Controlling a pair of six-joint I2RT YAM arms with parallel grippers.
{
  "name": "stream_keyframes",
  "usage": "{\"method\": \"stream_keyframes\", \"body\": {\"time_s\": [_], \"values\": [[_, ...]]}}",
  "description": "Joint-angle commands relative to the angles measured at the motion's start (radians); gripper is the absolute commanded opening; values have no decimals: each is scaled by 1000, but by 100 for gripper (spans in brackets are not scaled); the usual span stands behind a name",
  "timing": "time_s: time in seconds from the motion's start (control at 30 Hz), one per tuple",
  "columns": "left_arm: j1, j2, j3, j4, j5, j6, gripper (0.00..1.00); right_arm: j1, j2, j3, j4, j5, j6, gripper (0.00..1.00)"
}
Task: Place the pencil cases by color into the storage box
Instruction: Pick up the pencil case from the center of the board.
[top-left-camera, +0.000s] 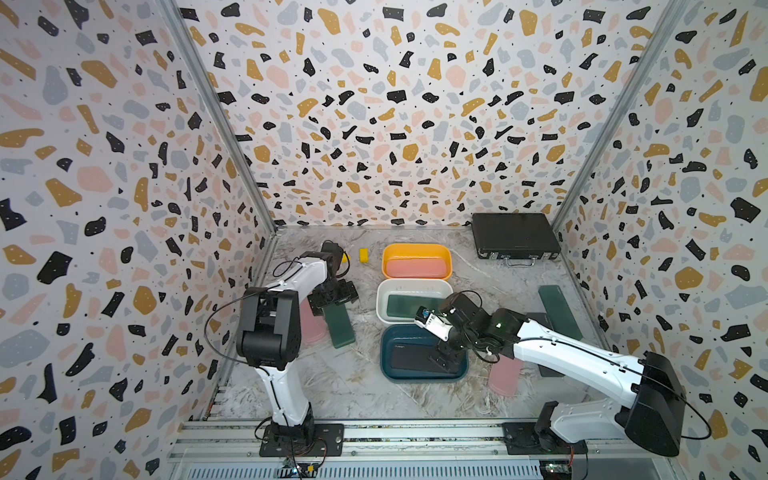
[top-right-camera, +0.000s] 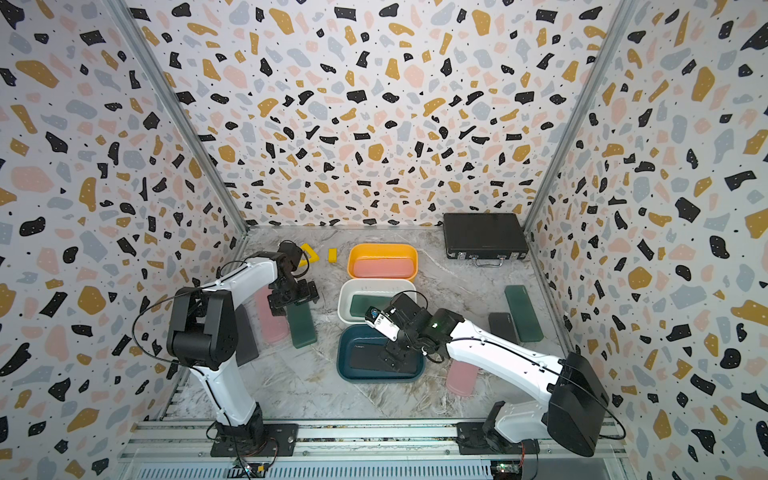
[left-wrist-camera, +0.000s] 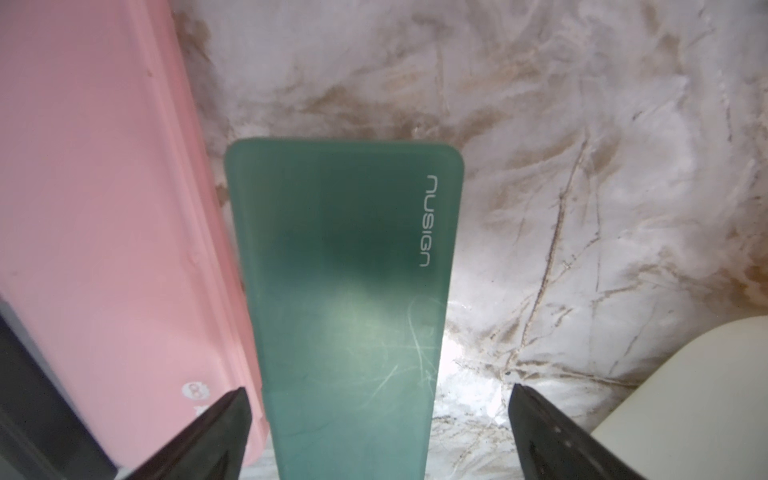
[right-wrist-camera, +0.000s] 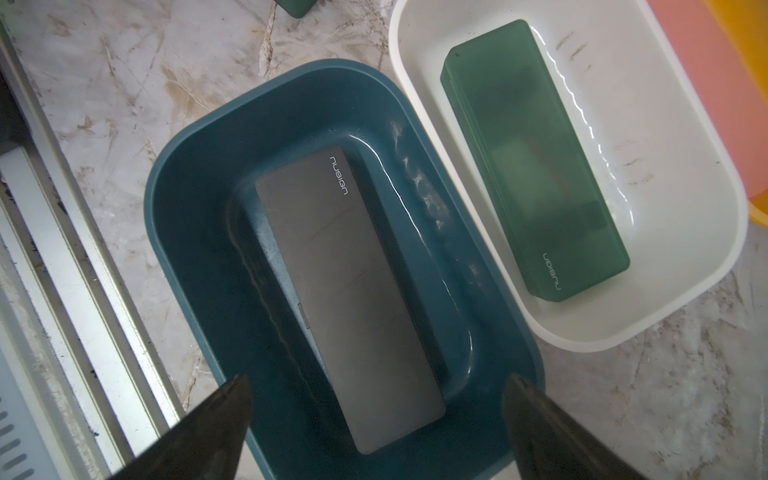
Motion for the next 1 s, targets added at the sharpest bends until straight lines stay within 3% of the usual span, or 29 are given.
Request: {"method": "stream_keyframes", "body": {"time_s": [0.0,0.7,0.97], "values": [[6,1,28,-19,-24,17,100,3,-10,-1,-2,-2,8,99],[8,102,49,17,-16,28,100,3,-15,-2,-14,6,16,99],[9,106,14,42,-6,19,83,4,-23,1,-19,8,30,98]]}}
